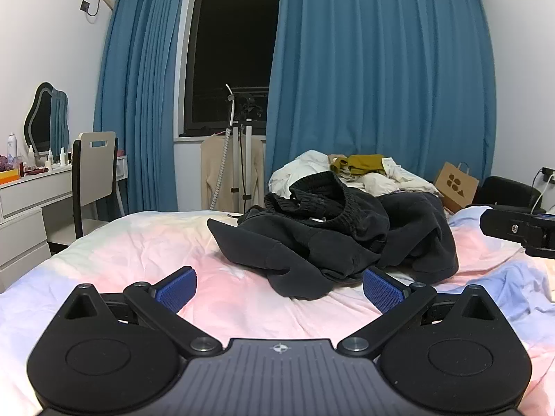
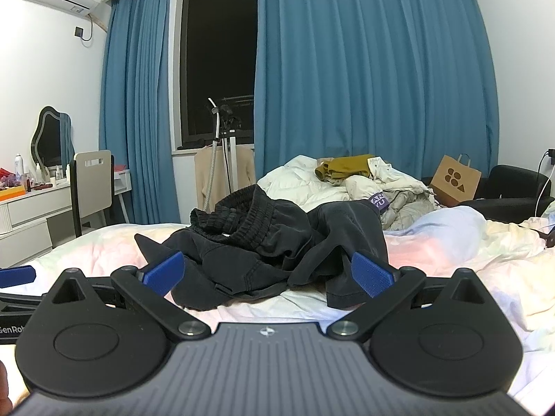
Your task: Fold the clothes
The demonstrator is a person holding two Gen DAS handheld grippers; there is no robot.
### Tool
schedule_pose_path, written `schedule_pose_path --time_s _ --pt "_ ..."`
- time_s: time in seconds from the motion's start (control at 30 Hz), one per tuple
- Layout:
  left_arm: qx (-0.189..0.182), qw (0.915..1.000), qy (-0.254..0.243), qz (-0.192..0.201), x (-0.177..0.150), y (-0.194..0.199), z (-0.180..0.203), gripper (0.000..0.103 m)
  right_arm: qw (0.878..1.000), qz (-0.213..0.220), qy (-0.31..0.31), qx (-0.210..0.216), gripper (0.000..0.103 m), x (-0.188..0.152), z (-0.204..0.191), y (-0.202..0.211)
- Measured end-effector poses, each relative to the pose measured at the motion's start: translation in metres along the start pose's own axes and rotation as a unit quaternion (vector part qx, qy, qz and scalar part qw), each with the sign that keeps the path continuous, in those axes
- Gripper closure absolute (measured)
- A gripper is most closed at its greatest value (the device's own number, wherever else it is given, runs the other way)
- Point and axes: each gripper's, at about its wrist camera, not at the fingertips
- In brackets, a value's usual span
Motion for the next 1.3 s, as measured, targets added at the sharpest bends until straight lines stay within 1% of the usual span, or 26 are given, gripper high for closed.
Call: schedule_pose_path --time_s 0.53,0.97,1.07,1.13,1.3 --pt "-0.004 1.0 0.003 -0.002 0.002 0.002 -0.002 0.0 1.0 -0.005 -0.004 0.001 0.0 -0.001 0.0 -0.002" --pt "-0.008 0.9999 0.003 -0.006 0.001 0.002 -0.004 0.0 1.0 0.0 -0.023 0.01 0.0 -0.004 0.003 -0.002" --pt "-0.009 0.9999 0.003 -0.005 0.002 0.002 -0.004 0.0 0.999 -0.01 -0.031 0.012 0.0 -0.005 0.006 -0.006" --pt "-0.009 1.0 0.001 -0.004 0.003 0.002 -0.004 0.0 0.999 -0.007 -0.042 0.012 0.0 -0.006 0.008 -0.007" --pt "-0.013 0.9999 0.0 -0.001 0.005 0.004 -0.004 0.0 0.999 -0.001 -0.045 0.005 0.0 -0.006 0.009 -0.006"
Point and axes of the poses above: each gripper's, at about its wrist camera, not at the fingertips, and y roughly against the way its jaws point, z to its right, x to its top, and after that the axes turned 9 degrees about x, right-handed
